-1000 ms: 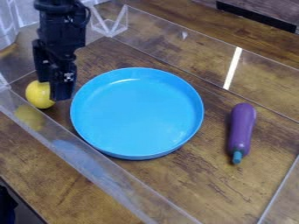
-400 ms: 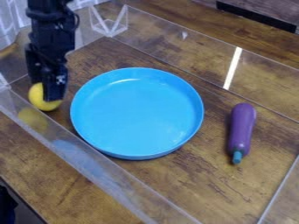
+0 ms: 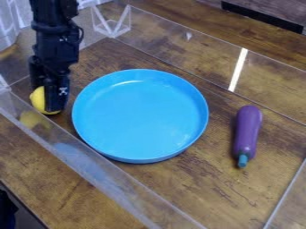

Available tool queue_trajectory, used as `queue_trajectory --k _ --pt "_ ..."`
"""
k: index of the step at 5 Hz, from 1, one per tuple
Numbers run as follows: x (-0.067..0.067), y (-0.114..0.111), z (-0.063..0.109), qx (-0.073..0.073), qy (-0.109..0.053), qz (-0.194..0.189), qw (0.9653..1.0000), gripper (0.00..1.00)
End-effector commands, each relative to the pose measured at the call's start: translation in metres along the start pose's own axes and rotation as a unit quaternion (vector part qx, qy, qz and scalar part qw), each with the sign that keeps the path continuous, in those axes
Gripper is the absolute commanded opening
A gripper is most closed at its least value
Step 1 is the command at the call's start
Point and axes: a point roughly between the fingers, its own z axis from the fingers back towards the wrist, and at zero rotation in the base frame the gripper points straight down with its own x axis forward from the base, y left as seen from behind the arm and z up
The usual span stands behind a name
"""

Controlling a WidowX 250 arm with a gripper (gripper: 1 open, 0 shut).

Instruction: Put the lemon on the blue tray

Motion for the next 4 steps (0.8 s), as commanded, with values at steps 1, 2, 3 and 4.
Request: queue_trajectory --k 1,2,3,4 --pt "0.0015 0.0093 0.0095 0.015 -0.013 0.007 0.9998 0.0" --pt "0.0027 0.0085 0.0095 0.016 -0.012 0.005 0.9998 0.0" --pt "0.0039 0.0078 0.0093 0.017 -0.01 0.002 0.9998 0.0" --pt "0.0051 0.0071 0.0091 0.019 -0.009 0.0 0.9998 0.0"
